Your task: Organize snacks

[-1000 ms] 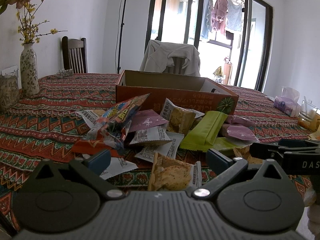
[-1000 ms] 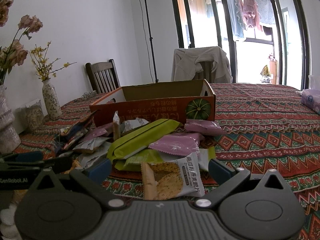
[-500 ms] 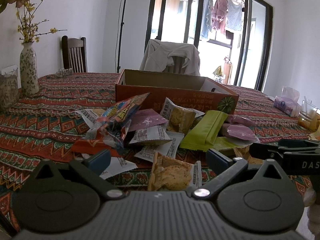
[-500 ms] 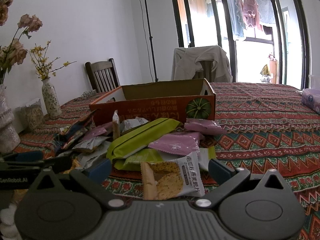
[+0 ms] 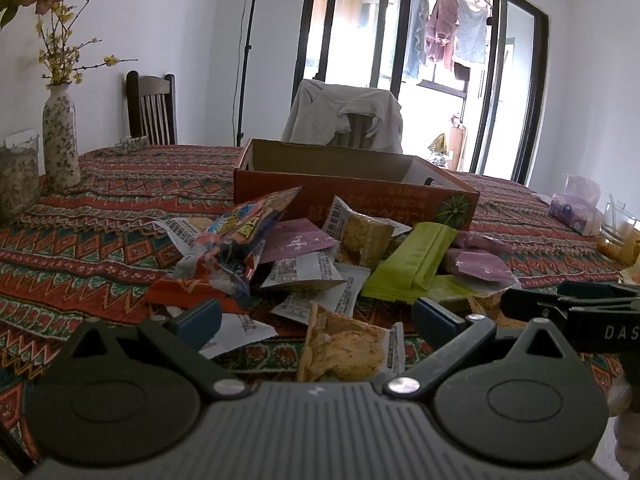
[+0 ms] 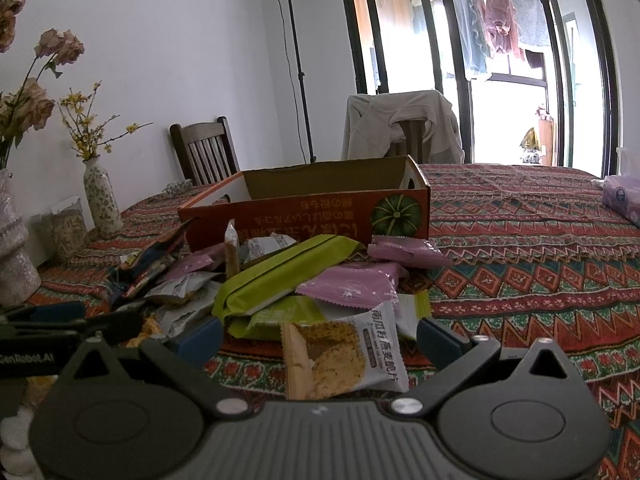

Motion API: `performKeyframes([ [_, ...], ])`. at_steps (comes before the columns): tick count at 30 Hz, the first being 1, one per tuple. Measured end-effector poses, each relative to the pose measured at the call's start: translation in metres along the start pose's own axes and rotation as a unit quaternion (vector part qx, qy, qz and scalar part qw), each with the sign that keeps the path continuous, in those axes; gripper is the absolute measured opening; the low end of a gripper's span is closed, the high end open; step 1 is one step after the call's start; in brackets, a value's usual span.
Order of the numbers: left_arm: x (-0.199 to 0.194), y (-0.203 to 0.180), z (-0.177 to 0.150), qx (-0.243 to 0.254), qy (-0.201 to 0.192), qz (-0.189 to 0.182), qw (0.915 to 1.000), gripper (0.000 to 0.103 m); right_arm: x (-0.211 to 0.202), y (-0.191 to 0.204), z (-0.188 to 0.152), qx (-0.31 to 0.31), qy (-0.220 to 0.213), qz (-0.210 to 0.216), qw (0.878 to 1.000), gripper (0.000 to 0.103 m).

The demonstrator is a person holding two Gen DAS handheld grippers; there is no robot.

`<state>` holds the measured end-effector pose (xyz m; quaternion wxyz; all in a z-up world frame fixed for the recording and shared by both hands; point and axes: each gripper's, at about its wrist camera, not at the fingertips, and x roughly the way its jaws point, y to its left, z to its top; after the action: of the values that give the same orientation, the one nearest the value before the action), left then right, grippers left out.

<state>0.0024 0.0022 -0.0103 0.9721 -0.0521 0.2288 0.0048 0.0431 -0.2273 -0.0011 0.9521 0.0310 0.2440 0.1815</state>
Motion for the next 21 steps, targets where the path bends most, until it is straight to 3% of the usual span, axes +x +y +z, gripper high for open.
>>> performKeyframes([
  [21,0.003,0.005,-0.002,-0.007,0.008,0.004,0.9999,0.103,0.012,-0.001,-0.001,-0.015,0.019,-0.022,0.999,0.103],
])
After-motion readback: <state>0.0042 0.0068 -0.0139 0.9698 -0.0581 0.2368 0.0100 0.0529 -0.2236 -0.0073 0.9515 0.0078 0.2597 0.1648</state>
